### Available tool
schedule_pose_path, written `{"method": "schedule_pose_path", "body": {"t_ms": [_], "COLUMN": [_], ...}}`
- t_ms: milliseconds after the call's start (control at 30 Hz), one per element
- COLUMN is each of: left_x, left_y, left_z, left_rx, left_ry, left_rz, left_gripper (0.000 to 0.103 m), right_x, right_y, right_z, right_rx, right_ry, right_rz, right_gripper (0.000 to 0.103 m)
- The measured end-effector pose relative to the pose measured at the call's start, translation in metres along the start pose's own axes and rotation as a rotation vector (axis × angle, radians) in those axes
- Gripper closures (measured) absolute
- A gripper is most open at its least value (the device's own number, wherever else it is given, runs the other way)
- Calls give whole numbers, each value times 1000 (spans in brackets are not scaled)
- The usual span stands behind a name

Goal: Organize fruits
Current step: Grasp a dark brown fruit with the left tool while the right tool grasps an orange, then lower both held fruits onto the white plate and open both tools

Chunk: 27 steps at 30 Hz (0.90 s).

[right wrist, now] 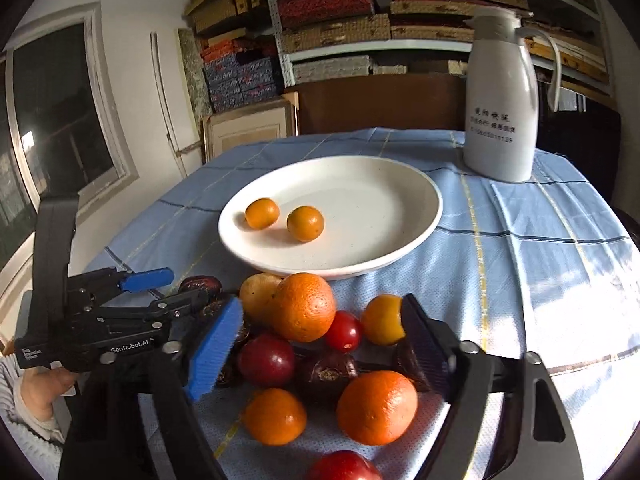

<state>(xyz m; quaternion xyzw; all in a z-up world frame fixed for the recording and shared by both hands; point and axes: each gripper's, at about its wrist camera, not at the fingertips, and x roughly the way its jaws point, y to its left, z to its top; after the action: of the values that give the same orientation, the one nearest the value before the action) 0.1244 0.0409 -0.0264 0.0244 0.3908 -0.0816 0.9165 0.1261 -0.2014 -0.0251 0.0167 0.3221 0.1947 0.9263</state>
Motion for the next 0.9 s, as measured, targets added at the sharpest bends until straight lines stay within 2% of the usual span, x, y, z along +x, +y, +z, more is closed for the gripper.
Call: {"method": "schedule_pose_path", "body": {"t_ms": [200, 300, 367, 433, 467, 533, 600, 767, 900], "left_x": [9, 16, 20, 22, 24, 26, 25, 9, -14], "left_y": [1, 5, 9, 12, 12, 10, 6, 3, 4], "left_z": [7, 8, 9, 9, 10, 10, 9, 6, 12], "left_rx": [22, 22, 7, -2, -4, 4, 20, 18, -13], "left_ry": [7, 28, 49, 58, 62, 73, 67, 4, -69], "left_rz": [-25, -1, -16, -29, -41, -67, -70, -49, -51], "left_gripper": [49, 51, 51, 52, 54, 69, 80, 80, 80], "right_x": [23, 30, 31, 30, 29, 29, 27, 14, -14], "right_y": [0, -2, 1, 2, 3, 5, 4, -6, -14], "right_z": [4, 3, 3, 2, 2, 2, 1, -2, 5], "right_rx": [15, 21, 9, 5, 4, -8, -6, 41, 80], "right_ry": [86, 116, 113, 109, 108, 101, 95, 65, -35], "right_rz": [18, 50, 46, 61, 63, 57, 58, 96, 103], "right_gripper": [48, 52, 52, 59, 59, 60, 60, 61, 61]}}
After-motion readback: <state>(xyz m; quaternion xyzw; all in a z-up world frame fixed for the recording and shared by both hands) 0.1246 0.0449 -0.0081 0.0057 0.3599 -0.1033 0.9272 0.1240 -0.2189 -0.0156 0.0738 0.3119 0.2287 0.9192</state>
